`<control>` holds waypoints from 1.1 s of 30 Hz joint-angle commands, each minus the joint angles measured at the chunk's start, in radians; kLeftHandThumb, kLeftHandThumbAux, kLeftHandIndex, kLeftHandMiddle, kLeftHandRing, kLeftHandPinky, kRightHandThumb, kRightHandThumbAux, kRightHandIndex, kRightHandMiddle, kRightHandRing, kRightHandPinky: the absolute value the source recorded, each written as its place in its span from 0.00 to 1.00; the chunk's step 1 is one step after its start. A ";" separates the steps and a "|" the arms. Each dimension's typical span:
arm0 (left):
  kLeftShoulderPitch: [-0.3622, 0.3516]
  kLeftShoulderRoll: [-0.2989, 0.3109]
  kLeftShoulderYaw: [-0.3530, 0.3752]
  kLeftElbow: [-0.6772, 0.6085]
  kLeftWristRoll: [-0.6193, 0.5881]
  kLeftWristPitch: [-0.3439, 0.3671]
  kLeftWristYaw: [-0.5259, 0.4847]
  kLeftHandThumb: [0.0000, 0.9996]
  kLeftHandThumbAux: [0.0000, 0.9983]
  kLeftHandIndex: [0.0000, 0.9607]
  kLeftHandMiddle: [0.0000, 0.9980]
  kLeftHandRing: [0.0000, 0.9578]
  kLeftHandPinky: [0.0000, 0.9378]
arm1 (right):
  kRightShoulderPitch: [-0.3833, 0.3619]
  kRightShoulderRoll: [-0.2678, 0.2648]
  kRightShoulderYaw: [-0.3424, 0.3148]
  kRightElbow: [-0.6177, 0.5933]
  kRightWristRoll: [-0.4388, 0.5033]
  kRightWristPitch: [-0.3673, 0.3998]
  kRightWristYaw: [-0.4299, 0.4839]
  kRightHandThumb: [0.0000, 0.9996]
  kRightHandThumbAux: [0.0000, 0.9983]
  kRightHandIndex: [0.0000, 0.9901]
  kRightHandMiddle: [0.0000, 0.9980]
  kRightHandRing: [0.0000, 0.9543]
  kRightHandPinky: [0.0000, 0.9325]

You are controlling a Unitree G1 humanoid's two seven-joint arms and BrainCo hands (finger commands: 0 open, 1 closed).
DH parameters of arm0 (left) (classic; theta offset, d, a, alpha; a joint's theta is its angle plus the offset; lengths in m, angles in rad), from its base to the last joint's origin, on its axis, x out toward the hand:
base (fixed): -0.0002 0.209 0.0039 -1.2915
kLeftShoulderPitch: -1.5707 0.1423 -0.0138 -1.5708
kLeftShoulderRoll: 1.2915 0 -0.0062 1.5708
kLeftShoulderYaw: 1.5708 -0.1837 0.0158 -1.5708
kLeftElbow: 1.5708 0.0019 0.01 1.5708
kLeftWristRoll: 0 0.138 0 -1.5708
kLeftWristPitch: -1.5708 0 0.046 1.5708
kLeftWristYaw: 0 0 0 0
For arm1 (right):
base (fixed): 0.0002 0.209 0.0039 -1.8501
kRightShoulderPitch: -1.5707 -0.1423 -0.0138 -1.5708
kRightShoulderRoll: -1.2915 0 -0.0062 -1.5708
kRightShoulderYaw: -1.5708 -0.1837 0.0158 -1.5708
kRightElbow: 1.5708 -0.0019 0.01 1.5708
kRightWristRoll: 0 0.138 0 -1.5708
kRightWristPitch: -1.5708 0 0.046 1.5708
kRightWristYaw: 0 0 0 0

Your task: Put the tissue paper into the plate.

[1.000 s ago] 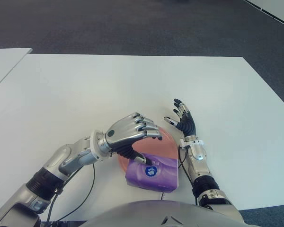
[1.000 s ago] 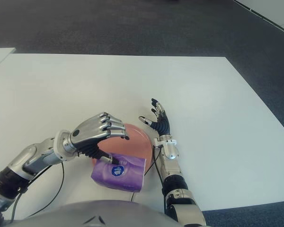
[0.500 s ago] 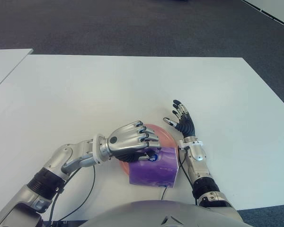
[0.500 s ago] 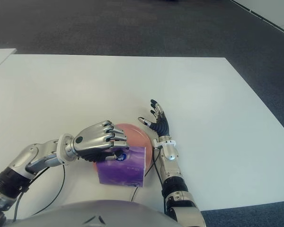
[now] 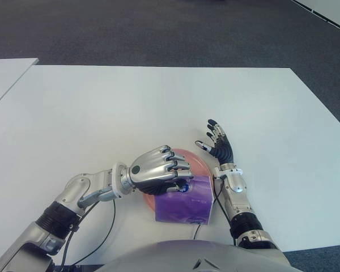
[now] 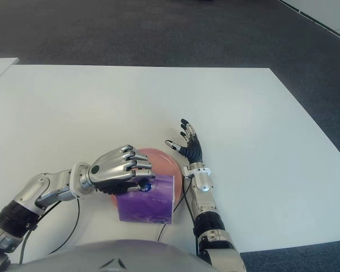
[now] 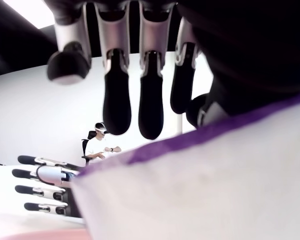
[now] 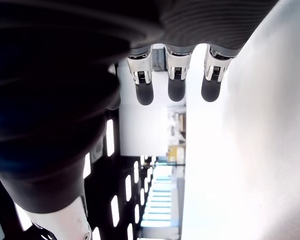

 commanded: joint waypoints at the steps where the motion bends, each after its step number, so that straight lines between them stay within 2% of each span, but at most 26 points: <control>1: 0.000 0.009 0.007 0.048 0.037 0.005 0.027 0.85 0.67 0.42 0.55 0.86 0.88 | 0.090 0.017 0.007 0.061 -0.001 0.103 -0.007 0.00 0.83 0.10 0.09 0.05 0.03; 14: -0.002 0.005 0.019 0.066 0.053 0.058 0.078 0.85 0.67 0.42 0.55 0.82 0.82 | 0.081 0.021 0.000 0.060 0.012 0.135 -0.005 0.02 0.83 0.10 0.09 0.06 0.06; 24: -0.012 0.009 0.009 0.071 0.093 0.098 0.111 0.85 0.67 0.42 0.55 0.82 0.84 | 0.076 0.016 -0.003 0.076 0.026 0.100 0.019 0.03 0.83 0.11 0.11 0.07 0.07; 28: -0.039 0.010 0.010 0.095 0.125 0.125 0.148 0.85 0.67 0.42 0.55 0.82 0.83 | 0.076 0.013 -0.003 0.075 0.023 0.104 0.019 0.03 0.83 0.11 0.10 0.07 0.07; 30: -0.096 0.018 0.016 0.129 0.127 0.140 0.140 0.85 0.67 0.42 0.55 0.81 0.83 | 0.077 0.013 -0.002 0.074 0.023 0.104 0.023 0.03 0.83 0.11 0.10 0.07 0.06; 33: -0.120 0.024 0.013 0.129 0.153 0.173 0.127 0.85 0.67 0.42 0.54 0.80 0.81 | 0.077 0.011 -0.001 0.075 0.025 0.103 0.027 0.02 0.82 0.11 0.10 0.07 0.06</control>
